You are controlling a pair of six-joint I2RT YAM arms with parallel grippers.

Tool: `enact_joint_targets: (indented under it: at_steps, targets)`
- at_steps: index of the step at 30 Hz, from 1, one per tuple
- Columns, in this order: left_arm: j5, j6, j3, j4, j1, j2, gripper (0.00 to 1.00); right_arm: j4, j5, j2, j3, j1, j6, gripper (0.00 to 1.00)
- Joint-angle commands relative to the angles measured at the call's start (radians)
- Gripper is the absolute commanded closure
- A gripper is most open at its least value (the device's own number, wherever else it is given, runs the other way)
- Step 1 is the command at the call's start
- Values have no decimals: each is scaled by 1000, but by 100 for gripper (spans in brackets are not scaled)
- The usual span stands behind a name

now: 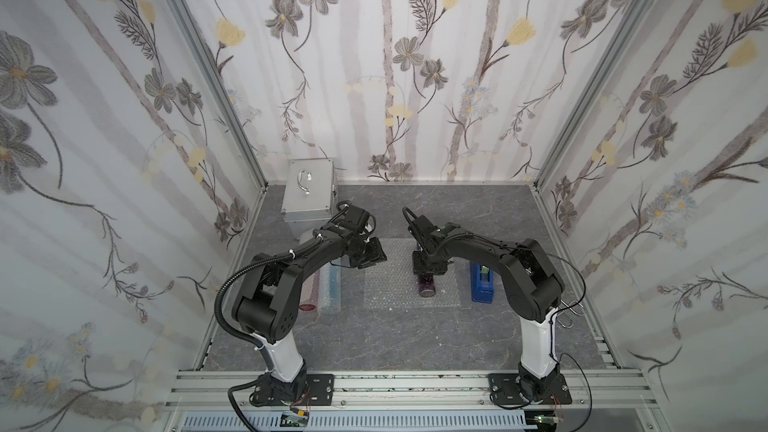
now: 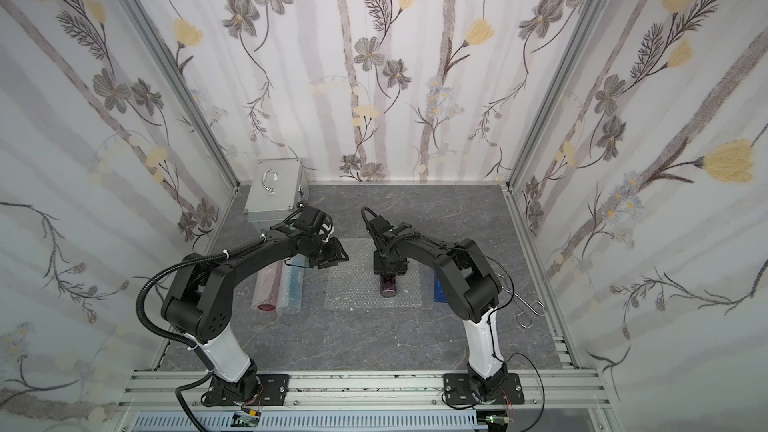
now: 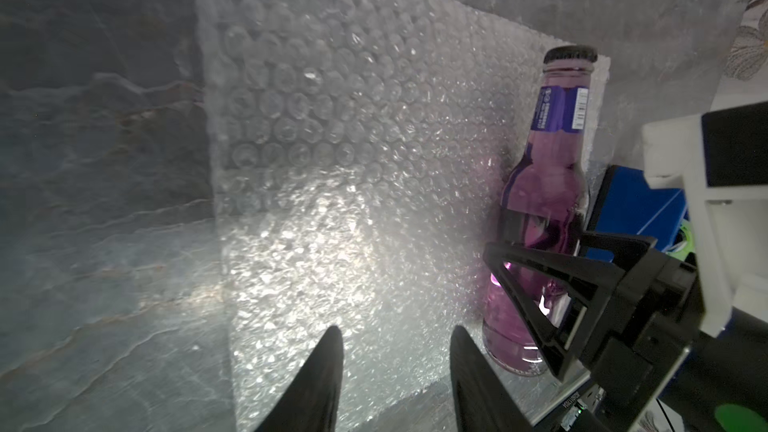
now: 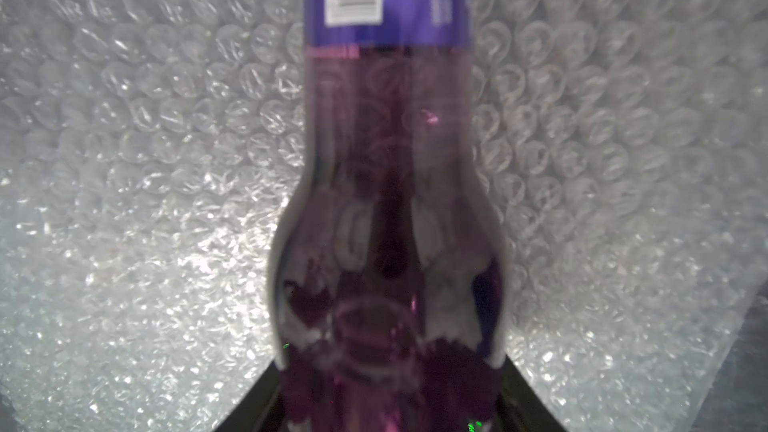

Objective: Wrap wine bottles in bubble wrap
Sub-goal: Place the wine bottle on the bubble wrap.

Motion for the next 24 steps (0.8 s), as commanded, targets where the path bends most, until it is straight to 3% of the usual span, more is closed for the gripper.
enact_joint_targets:
  at_steps: [1, 11, 19, 24]
  targets:
    - [41, -20, 34, 10, -20, 23, 55, 13, 23, -33, -4, 1, 2, 41]
    - [94, -40, 203, -44, -117, 156, 49, -17, 13, -222, -42, -23, 3, 37]
    - [136, -53, 333, -82, -178, 286, 50, 150, -49, -395, -334, -184, 6, 37]
    - [136, -45, 372, -101, -191, 332, 50, 260, -110, -409, -447, -271, -14, 37]
